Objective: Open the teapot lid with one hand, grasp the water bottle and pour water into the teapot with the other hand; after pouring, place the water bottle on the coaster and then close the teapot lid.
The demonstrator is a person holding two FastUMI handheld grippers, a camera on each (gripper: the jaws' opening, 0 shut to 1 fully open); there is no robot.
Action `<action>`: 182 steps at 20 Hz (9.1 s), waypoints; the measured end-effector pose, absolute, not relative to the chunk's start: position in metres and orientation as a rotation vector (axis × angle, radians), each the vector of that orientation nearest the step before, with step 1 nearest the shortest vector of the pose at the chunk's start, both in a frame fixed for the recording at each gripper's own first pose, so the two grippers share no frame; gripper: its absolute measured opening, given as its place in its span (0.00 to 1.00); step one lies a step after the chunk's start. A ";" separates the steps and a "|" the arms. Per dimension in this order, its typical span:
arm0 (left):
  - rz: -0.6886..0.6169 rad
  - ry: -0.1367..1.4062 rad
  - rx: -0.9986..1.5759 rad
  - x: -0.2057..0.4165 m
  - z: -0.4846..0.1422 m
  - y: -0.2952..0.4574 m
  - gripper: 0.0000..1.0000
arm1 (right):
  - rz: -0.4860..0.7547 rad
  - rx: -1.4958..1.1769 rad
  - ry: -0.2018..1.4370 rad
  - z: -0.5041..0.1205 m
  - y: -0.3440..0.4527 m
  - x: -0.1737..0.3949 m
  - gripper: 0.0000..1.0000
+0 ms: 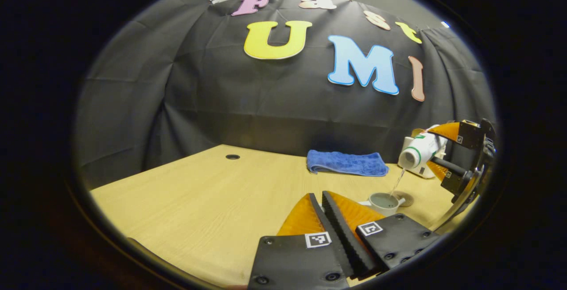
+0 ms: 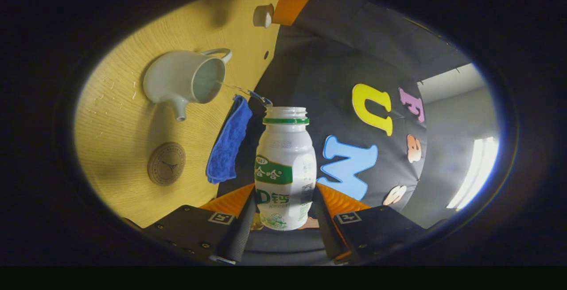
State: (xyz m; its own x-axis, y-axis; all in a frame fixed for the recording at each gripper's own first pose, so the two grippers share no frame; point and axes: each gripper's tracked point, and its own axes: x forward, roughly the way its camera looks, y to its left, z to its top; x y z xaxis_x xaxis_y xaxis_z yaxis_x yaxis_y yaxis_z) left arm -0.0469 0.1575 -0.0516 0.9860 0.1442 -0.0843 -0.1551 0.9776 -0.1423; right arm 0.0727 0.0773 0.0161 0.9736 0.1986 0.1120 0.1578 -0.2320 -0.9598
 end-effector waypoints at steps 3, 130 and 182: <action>0.150 0.075 -0.149 -0.046 -0.052 0.157 0.09 | 0.027 -1.824 -0.271 0.017 0.079 0.073 0.68; 0.002 0.028 0.013 0.020 -0.029 0.012 0.21 | 0.206 -0.371 0.092 -0.062 0.017 0.067 0.68; 0.030 -0.036 -0.037 -0.103 -0.020 0.017 0.21 | 0.073 0.023 0.009 -0.053 0.032 -0.045 0.96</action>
State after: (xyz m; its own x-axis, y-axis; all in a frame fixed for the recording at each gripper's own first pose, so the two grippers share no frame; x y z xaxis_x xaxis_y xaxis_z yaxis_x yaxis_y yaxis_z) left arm -0.1026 0.0173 -0.0202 0.9989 0.0308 0.0354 -0.0294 0.9989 -0.0375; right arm -0.0455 0.0324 -0.0535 0.9973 0.0731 -0.0084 -0.0728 0.9971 0.0234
